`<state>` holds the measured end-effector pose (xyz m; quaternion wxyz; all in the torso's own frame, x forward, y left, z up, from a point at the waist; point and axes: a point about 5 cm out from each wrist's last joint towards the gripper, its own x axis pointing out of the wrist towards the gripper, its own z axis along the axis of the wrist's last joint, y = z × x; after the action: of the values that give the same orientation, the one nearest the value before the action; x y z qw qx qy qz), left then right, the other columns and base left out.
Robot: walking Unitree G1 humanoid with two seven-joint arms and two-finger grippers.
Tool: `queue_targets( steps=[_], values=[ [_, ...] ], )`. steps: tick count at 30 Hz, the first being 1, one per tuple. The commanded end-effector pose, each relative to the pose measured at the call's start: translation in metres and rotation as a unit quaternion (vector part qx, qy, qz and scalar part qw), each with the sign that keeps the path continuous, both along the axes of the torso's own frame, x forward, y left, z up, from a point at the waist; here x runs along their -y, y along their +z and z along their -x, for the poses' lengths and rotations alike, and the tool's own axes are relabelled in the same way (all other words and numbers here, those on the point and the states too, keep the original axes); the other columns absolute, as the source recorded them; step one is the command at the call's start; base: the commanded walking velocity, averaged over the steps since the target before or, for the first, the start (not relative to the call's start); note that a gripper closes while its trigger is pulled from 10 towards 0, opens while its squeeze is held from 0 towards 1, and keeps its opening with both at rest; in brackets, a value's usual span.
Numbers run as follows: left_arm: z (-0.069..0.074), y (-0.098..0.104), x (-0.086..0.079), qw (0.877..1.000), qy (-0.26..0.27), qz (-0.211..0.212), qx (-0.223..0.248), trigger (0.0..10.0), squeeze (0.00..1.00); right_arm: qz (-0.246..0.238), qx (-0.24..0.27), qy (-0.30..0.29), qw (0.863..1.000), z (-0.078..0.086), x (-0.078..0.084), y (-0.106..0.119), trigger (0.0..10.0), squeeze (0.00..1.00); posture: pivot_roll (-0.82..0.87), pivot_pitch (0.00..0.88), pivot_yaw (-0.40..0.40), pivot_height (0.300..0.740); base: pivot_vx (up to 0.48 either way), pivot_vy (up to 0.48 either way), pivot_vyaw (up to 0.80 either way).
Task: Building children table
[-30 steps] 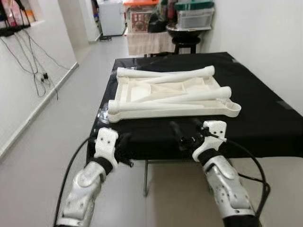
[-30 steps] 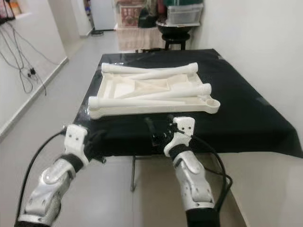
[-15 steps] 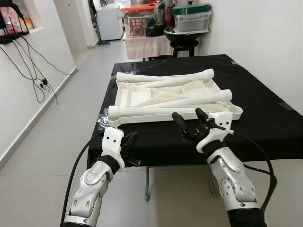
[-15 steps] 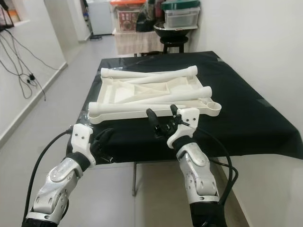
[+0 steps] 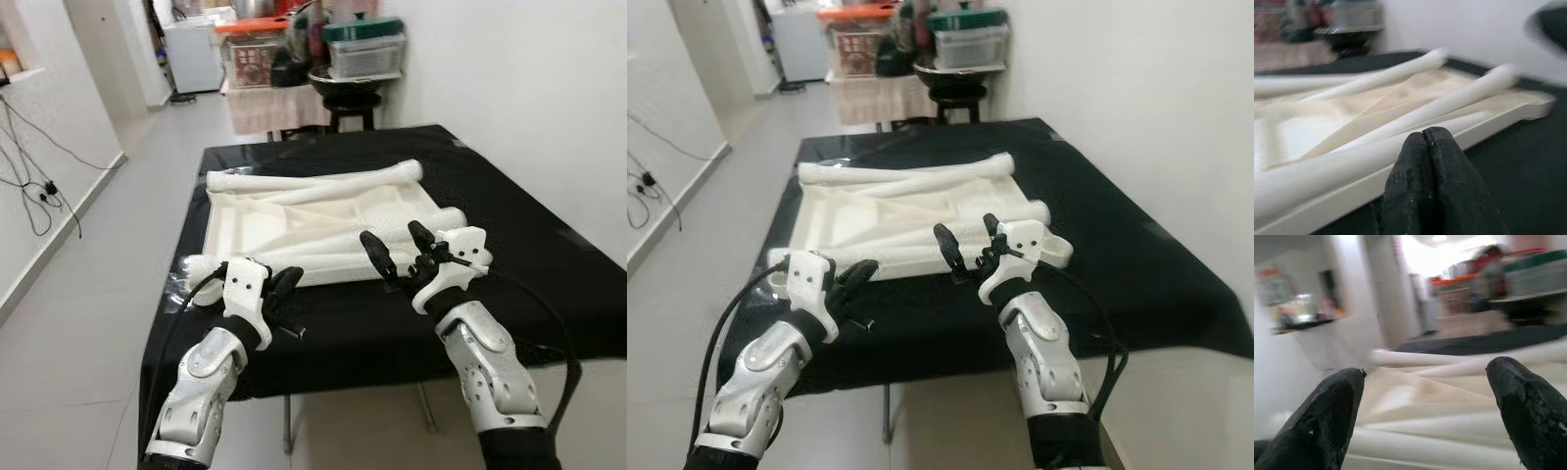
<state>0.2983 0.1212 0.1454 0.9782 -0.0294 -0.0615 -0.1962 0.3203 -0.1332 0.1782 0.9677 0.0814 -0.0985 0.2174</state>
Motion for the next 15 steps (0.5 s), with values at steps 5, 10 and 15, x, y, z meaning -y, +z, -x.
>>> queue_targets(
  steps=[5, 10, 15],
  values=[
    [-0.0005, 0.0036, 0.0050, 1.000, -0.007, 0.006, 0.005, 10.0, 0.00, 0.010, -0.003, -0.004, 1.000, 0.0007, 0.0047, -0.0003, 10.0, 0.00, -0.13, 0.000, 0.012, 0.740, 0.315, 0.000, 0.00],
    [-0.0009, 0.0049, 0.0049, 1.000, -0.006, 0.008, 0.006, 10.0, 0.00, 0.011, -0.001, 0.002, 1.000, 0.0011, 0.0032, 0.0010, 10.0, 0.00, -0.12, 0.000, 0.013, 0.740, 0.314, 0.000, 0.00],
    [-0.0010, 0.0054, 0.0050, 1.000, -0.006, 0.008, 0.007, 10.0, 0.00, 0.012, -0.001, 0.004, 1.000, 0.0015, 0.0022, 0.0008, 10.0, 0.00, -0.12, 0.000, 0.013, 0.740, 0.311, 0.000, 0.00]
  ],
)
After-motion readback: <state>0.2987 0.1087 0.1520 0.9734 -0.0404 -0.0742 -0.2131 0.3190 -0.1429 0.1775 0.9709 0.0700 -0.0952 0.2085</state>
